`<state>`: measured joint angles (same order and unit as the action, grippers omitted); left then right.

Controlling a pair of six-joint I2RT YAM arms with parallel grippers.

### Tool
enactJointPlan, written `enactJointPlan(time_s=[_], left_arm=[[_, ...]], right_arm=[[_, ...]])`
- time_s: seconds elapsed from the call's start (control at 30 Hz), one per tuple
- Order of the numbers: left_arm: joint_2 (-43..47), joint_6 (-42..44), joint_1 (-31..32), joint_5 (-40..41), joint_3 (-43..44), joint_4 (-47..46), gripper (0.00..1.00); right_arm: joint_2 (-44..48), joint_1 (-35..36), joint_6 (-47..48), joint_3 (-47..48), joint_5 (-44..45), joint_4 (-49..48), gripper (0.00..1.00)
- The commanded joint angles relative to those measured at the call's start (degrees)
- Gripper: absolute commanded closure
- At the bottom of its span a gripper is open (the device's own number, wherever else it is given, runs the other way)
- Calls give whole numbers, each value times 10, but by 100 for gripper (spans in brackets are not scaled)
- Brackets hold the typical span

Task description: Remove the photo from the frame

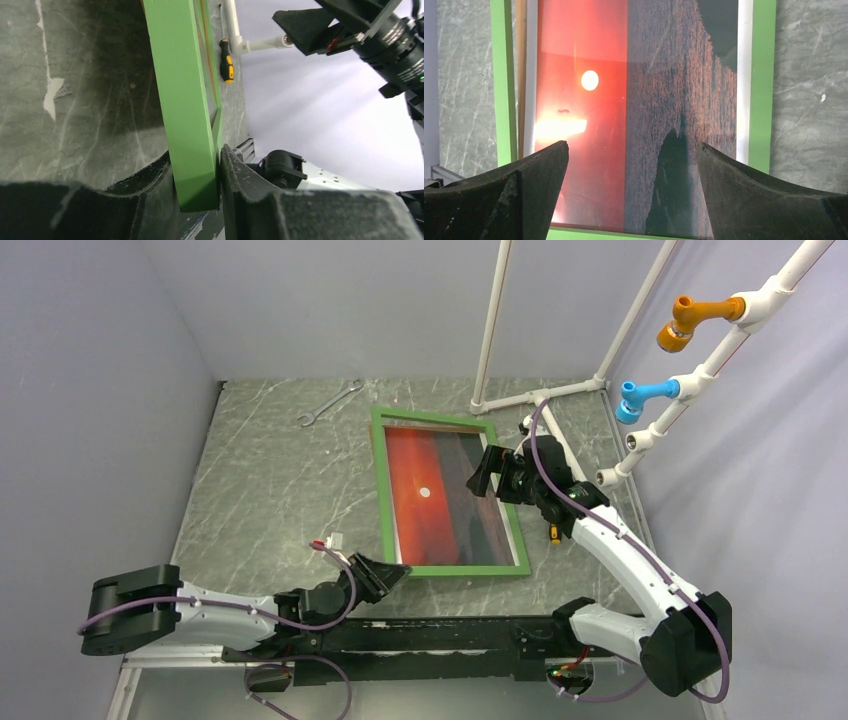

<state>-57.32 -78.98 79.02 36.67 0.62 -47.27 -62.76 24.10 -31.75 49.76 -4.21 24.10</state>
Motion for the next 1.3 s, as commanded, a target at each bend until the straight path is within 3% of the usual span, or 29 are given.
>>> enactJointPlan(time_s=[0.0,0.07,0.1,0.13,0.23,0.43,0.57,0.67,0.8,0.9,1.03,1.1,1.27], left_arm=[[35,-10,2,-28,42,117,50],[69,-19,2,-25,87,262,31],[82,-31,2,-24,108,339,9],[92,-55,1,-22,130,408,2],[113,-130,1,-26,178,607,1],[97,-124,0,-45,314,858,1],[82,-96,-1,-35,388,972,0],[94,-45,-1,-14,420,1015,1],[127,148,-32,-2,488,1012,1],[128,309,-114,-57,555,980,1],[60,492,-271,-192,673,964,1],[7,551,-343,-264,731,957,1],[-133,647,-471,-350,857,920,1]], right_arm=[[11,1,18,-7,18,-1,0],[10,0,22,-7,20,2,0],[8,1,25,-7,21,3,0],[9,0,27,-7,23,6,0],[10,1,36,-10,29,4,0],[0,0,52,-15,32,5,0],[-13,1,65,-12,35,12,0],[-19,-1,72,-8,65,18,0],[-43,-9,82,-1,110,21,2],[-79,-25,93,3,127,8,13],[-139,-72,101,14,77,-22,18],[-175,-86,108,21,69,-41,19],[-253,-116,120,29,45,-106,22]])
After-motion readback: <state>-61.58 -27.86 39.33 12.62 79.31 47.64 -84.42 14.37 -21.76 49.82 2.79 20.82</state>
